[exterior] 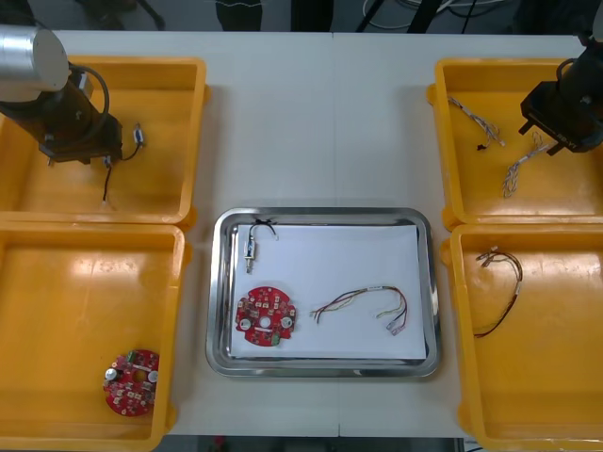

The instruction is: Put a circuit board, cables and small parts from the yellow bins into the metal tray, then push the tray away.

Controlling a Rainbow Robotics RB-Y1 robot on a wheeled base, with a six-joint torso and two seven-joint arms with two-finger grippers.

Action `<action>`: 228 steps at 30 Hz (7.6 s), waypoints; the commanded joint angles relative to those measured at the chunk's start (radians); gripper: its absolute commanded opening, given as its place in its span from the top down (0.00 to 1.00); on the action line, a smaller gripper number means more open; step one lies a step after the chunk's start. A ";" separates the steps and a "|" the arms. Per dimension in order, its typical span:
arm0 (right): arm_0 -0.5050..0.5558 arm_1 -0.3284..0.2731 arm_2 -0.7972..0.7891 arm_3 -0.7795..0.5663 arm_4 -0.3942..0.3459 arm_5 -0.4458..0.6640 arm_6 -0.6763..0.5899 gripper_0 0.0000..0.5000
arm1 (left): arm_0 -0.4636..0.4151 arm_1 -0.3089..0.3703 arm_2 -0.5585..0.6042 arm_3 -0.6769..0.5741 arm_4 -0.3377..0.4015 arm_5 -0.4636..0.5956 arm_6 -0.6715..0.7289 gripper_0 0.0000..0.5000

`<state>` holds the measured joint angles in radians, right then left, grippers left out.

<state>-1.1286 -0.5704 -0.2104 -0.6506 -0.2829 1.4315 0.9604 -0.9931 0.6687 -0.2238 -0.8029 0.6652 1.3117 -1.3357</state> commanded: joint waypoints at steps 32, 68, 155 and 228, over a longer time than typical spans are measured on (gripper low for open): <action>-0.040 0.029 -0.066 0.178 0.017 -0.194 -0.109 0.00 | 0.017 0.028 -0.002 -0.104 0.014 0.087 -0.092 1.00; 0.027 0.046 -0.043 0.160 0.014 -0.223 -0.095 1.00 | 0.073 0.008 0.073 -0.676 0.008 0.509 0.174 1.00; 0.480 -0.141 0.566 -1.630 -0.522 0.488 0.600 1.00 | 0.077 -0.133 0.038 -0.866 -0.009 0.604 0.414 1.00; 0.417 0.023 0.770 -1.413 -0.329 0.402 0.902 0.00 | 0.080 -0.133 0.043 -0.875 0.011 0.603 0.429 1.00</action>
<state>-0.6841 -0.5698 0.6212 -1.9878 -0.5999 1.7823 1.8694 -0.9237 0.5462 -0.1767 -1.6373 0.6668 1.9074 -0.9916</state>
